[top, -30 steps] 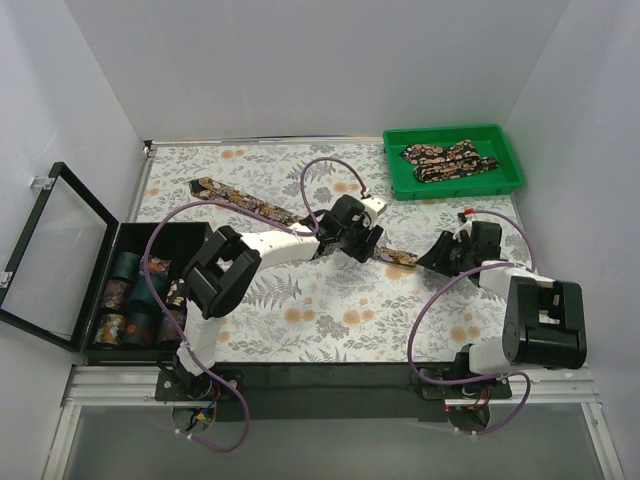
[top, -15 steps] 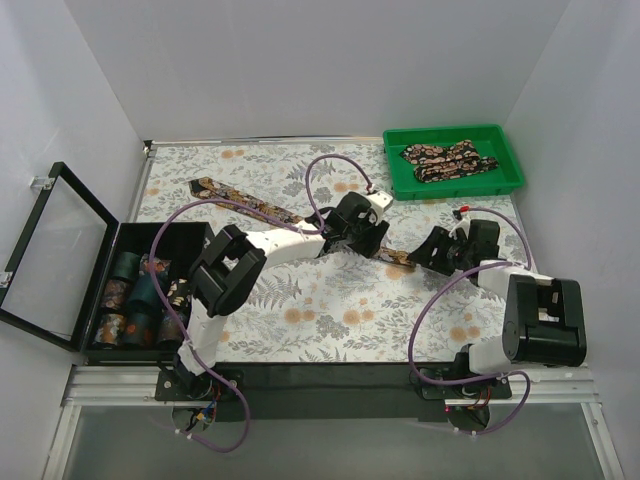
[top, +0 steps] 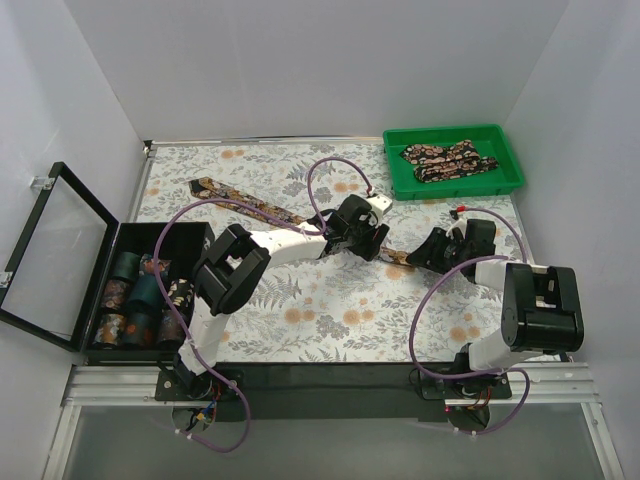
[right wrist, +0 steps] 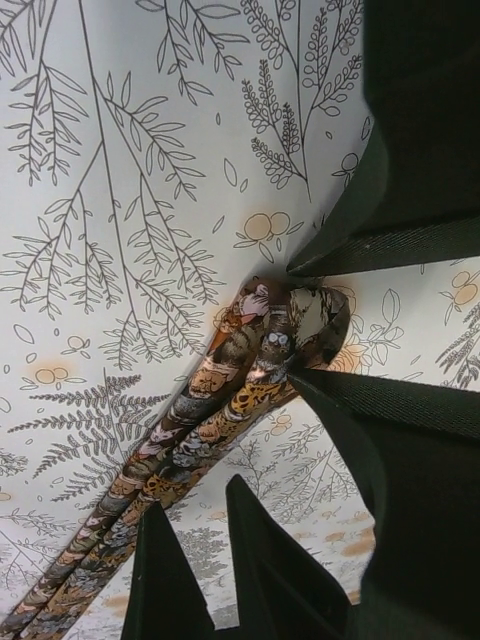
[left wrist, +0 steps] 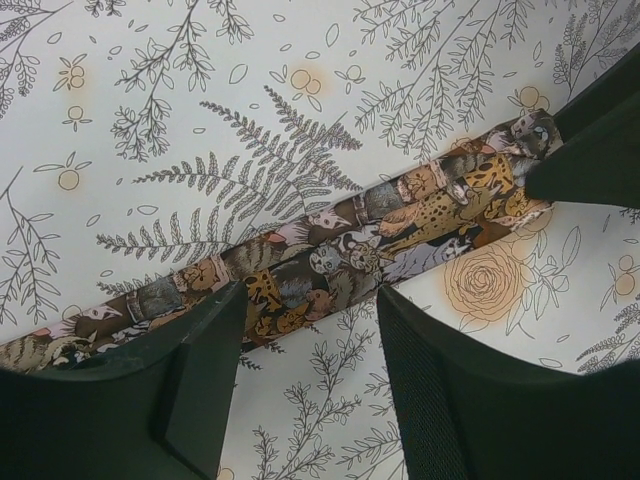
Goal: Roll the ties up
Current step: Roll the tie
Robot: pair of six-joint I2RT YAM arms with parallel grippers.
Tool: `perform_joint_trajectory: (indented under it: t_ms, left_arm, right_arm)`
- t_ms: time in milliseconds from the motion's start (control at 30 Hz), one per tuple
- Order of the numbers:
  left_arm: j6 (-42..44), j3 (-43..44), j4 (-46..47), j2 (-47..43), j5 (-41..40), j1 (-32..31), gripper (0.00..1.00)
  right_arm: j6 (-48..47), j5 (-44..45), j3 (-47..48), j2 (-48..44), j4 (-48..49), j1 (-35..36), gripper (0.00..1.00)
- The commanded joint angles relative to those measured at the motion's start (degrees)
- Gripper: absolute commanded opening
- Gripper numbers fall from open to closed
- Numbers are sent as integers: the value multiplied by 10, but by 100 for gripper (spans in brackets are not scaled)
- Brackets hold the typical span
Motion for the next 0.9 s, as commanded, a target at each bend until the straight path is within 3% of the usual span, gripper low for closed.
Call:
perform_joint_trajectory:
  t_ms: [0, 167, 600, 700, 767, 867]
  left_arm:
    - [3, 8, 6, -21, -7, -5, 51]
    - [-27, 2, 4, -27, -9, -5, 53]
    - [-111, 5, -2, -21, -15, -7, 54]
    - [-136, 20, -13, -20, -19, -7, 43]
    - [-167, 32, -25, -17, -19, -8, 31]
    - [-192, 38, -35, -9, -3, -8, 25]
  right_arm:
    - [3, 14, 11, 18, 2, 3, 40]
    - [8, 13, 8, 33, 2, 2, 25]
    - [31, -16, 9, 45, 3, -12, 5]
    - [30, -16, 9, 45, 2, -12, 5]
    - [31, -16, 10, 46, 2, -12, 5]
    - [31, -17, 11, 46, 3, -12, 5]
